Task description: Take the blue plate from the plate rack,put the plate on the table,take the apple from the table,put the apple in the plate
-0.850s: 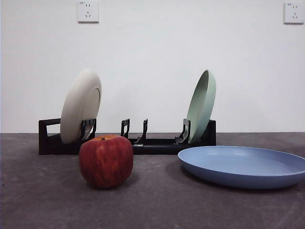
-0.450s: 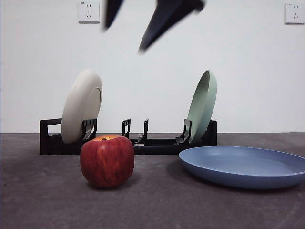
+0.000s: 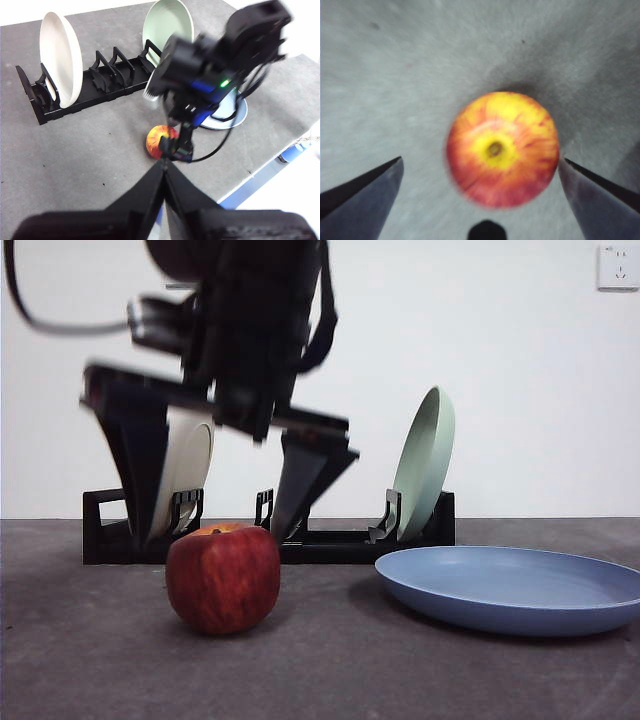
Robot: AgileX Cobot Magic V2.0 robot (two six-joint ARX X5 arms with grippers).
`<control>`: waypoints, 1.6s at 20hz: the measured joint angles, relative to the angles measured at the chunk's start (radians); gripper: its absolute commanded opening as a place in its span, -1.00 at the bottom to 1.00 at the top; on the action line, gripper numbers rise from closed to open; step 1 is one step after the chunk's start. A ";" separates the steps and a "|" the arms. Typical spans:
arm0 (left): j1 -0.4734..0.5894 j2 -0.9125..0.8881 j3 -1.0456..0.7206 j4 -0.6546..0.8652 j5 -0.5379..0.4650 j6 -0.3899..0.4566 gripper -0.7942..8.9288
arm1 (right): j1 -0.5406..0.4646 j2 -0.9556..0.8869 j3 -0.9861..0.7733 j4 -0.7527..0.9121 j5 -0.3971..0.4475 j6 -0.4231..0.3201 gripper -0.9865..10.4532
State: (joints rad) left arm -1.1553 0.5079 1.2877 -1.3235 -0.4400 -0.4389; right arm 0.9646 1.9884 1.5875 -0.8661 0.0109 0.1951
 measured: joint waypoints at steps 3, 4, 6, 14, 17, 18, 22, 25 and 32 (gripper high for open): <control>0.000 0.000 0.000 0.000 0.000 0.000 -0.85 | 0.000 0.042 0.000 0.028 0.010 0.004 0.54; 0.000 0.000 0.000 0.000 0.000 0.000 -0.85 | 0.000 0.048 0.000 0.042 0.011 0.005 0.54; 0.000 0.000 0.000 0.000 -0.001 0.000 -0.85 | 0.000 0.051 0.000 0.062 0.012 0.008 0.41; 0.000 0.000 0.000 0.000 -0.002 0.013 -0.85 | 0.000 0.051 0.000 0.025 0.031 0.030 -0.17; 0.000 0.000 0.000 0.000 -0.002 0.019 -0.85 | -0.003 0.051 0.000 0.023 0.031 0.037 -0.48; 0.000 0.000 0.000 0.000 -0.002 0.019 -0.85 | -0.003 0.051 0.000 0.019 0.031 0.044 -0.60; 0.000 0.000 0.000 0.000 -0.002 0.019 -0.85 | -0.004 0.051 0.002 -0.005 0.043 0.056 -0.62; 0.000 0.000 0.000 0.000 -0.002 0.025 -0.85 | -0.004 0.046 0.016 -0.106 0.047 0.061 -0.61; 0.000 0.000 0.000 0.000 -0.003 0.042 -0.85 | -0.004 -0.172 0.016 -0.287 0.282 0.063 -0.61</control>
State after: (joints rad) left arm -1.1553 0.5076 1.2877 -1.3235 -0.4435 -0.3965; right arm 0.9607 1.8160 1.6035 -1.1530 0.2928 0.2584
